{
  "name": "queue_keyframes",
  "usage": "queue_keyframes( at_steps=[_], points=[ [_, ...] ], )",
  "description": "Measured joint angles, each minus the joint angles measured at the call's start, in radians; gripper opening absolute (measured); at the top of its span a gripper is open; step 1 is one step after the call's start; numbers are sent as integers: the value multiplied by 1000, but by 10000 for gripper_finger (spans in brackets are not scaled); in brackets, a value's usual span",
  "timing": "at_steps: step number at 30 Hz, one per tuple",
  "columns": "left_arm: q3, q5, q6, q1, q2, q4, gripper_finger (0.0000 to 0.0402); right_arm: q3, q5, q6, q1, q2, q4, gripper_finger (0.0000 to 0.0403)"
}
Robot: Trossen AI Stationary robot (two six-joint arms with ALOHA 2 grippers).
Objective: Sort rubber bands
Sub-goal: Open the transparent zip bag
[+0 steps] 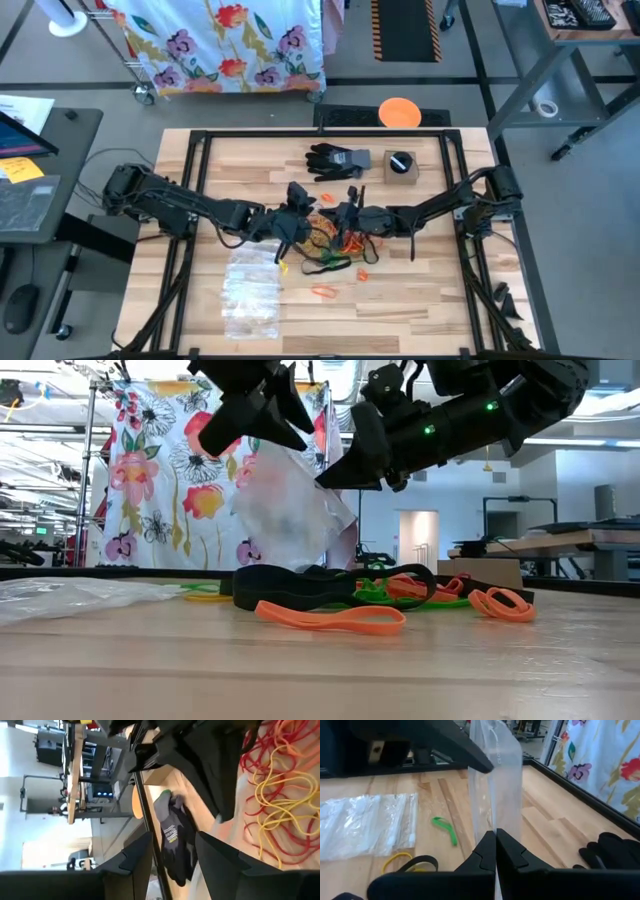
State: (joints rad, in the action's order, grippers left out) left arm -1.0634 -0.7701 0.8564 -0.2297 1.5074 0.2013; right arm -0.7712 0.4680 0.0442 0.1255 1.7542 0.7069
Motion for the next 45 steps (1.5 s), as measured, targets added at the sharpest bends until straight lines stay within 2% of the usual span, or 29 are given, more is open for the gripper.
queue_keyframes(
  at_steps=[5, 14, 19, 23, 30, 34, 39, 43, 45],
  points=[
    [-26, 30, -30, 16, 0, 97, 148, 0, 0, -20, 5, 0, 0, 0],
    [-30, -5, -81, 40, 0, 153, 148, -17, 1, -50, 6, 0, 0, 0],
    [-30, -117, -94, 40, 0, 150, 148, -21, 3, -53, 7, 0, 0, 0],
    [-30, -192, -165, 40, 0, 145, 148, -21, 12, -39, 5, 0, 1, 0],
    [-30, -226, -246, 40, 0, 145, 145, -21, 31, -26, 5, 0, 6, 0],
    [-30, -222, -247, 40, 0, 145, 111, -21, 31, -15, 5, 0, 14, 0],
    [-30, -204, -240, 37, 0, 149, 15, -21, 30, -11, 5, 0, 31, 0],
    [-30, -195, -244, 38, 0, 157, 4, -21, 29, -6, 5, 0, 41, 0],
    [-30, -139, -279, 38, 0, 175, 3, -21, 30, 2, 5, 0, 58, 0]
  ],
)
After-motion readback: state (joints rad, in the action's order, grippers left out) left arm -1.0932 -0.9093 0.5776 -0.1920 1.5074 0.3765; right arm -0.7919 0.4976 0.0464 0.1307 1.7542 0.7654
